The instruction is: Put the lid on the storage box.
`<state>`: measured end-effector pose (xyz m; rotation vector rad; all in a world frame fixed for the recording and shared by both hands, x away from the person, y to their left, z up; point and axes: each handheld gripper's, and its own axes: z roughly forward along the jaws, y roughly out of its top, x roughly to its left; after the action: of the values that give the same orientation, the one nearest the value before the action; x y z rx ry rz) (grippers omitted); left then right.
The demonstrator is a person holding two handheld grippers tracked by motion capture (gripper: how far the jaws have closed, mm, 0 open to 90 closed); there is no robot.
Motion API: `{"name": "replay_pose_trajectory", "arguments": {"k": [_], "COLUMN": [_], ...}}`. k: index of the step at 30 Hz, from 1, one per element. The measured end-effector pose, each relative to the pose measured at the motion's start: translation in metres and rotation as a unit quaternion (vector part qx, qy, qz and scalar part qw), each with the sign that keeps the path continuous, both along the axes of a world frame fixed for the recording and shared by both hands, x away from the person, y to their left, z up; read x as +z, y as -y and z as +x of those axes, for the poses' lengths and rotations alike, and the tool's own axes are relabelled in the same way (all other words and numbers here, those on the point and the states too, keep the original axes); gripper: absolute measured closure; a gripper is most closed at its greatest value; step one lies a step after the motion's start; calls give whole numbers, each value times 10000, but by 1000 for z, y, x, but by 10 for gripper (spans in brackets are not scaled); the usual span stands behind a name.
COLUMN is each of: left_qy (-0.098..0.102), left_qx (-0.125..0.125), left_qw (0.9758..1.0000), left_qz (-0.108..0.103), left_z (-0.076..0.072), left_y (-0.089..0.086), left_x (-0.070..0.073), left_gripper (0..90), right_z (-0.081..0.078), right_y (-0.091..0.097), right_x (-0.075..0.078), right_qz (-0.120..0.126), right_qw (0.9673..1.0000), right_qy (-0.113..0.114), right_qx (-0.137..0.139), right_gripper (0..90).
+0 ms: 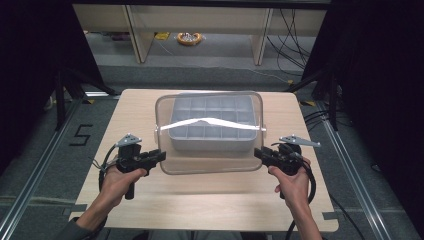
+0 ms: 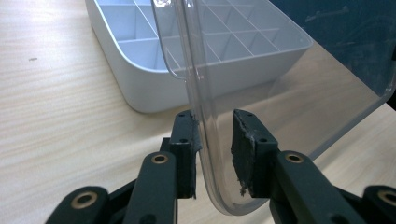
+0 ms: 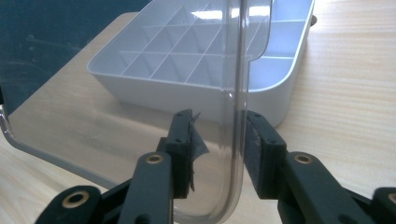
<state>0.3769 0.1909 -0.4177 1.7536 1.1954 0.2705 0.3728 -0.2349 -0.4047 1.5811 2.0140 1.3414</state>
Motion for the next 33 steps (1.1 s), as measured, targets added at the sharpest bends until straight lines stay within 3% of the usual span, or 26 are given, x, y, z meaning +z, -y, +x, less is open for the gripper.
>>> {"name": "replay_pose_trajectory", "arguments": {"k": [1,2,5,9,11,12,15,16,18,23,24,25,29,30,33], "left_qy": [0,4,-3,-3,2,25,-24,-24,-32,-113,-112,-112,-169,-211,-248], "left_qx": [0,27,73,158,192,226,230,230,316,445,452,452,491,424,511], "left_qw": [10000,10000,10000,9998,9998,9997,9996,9996,9994,9989,9989,9989,9986,9989,9984], "left_qz": [0,11,29,81,95,120,178,178,117,-12,-28,-28,-15,68,-2], "left_z": [0,5,10,27,30,38,50,50,62,77,79,79,89,92,99], "left_y": [0,1,2,7,8,9,10,10,11,11,11,11,14,13,16], "left_x": [0,2,3,10,12,16,21,21,23,23,23,23,22,22,20], "left_gripper": [697,696,695,691,691,691,691,689,686,684,683,683,678,677,672], "right_z": [0,6,9,25,27,34,44,46,53,67,68,72,80,82,83], "right_y": [0,3,1,1,0,0,0,-2,-1,-3,-5,-4,-2,-1,-4], "right_x": [0,-1,0,1,3,5,9,11,12,13,14,12,8,8,8], "right_qz": [0,-174,-92,-244,-162,-268,-251,-248,-342,-291,-207,-241,-254,-254,-83], "right_qw": [10000,9997,9999,9996,9998,9996,9996,9995,9992,9994,9993,9995,9994,9993,9990], "right_qy": [0,181,116,110,54,101,76,5,74,0,-99,-1,-46,-97,-233], "right_qx": [0,78,21,-44,-84,-83,-127,-197,-176,-174,-280,-226,-240,-245,-360], "right_gripper": [664,664,664,656,655,654,653,653,653,652,653,653,650,650,647]}}
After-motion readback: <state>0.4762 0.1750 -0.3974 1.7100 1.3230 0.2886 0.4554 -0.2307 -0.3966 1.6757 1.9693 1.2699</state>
